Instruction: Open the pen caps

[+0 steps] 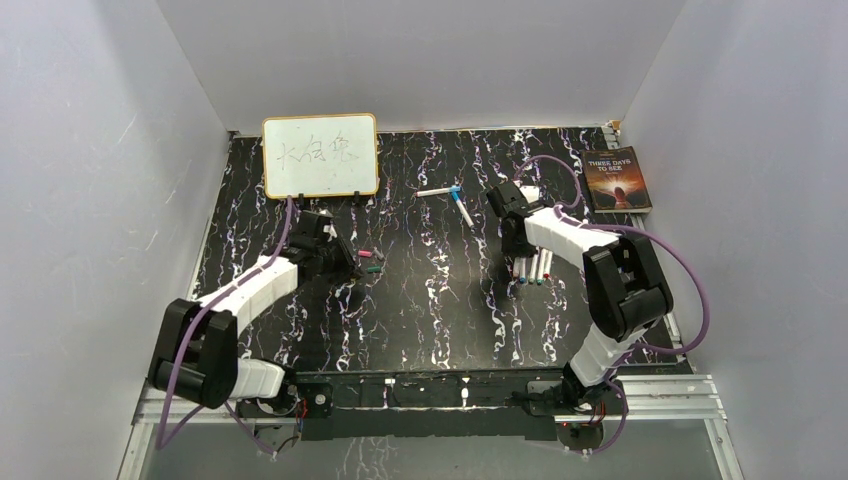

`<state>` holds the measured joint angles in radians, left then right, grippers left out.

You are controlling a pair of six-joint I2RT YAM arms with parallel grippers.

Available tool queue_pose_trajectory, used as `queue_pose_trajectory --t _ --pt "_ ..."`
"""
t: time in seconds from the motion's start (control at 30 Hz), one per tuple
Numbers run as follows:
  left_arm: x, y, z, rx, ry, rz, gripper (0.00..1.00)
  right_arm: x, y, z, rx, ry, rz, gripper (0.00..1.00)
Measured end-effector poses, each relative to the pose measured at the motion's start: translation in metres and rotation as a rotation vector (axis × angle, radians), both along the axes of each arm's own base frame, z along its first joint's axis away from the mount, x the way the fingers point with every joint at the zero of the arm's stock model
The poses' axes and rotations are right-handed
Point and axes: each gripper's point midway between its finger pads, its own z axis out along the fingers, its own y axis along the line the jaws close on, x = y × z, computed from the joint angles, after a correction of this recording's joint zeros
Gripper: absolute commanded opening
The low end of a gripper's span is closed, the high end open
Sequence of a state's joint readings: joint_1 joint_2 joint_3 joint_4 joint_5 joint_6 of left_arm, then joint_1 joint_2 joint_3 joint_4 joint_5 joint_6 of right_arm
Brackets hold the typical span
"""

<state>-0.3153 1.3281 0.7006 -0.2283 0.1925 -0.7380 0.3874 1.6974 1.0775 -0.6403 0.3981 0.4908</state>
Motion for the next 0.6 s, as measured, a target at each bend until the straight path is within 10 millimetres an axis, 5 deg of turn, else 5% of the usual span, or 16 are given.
queue_pose_trajectory --t 0.33,0.47,0.6 --pt "0.003 0.004 -0.019 0.046 0.037 -0.004 0.01 -0.001 -0.003 0.0 -0.017 0.013 0.023 0.43" --pt "0.01 0.006 -0.016 0.063 0.02 -0.004 0.07 -0.001 -0.001 0.005 -0.007 0.018 0.044 0.46" --pt "0.014 0.008 -0.019 0.086 0.02 -0.007 0.26 0.021 0.018 0.027 0.058 -0.036 0.092 0.47"
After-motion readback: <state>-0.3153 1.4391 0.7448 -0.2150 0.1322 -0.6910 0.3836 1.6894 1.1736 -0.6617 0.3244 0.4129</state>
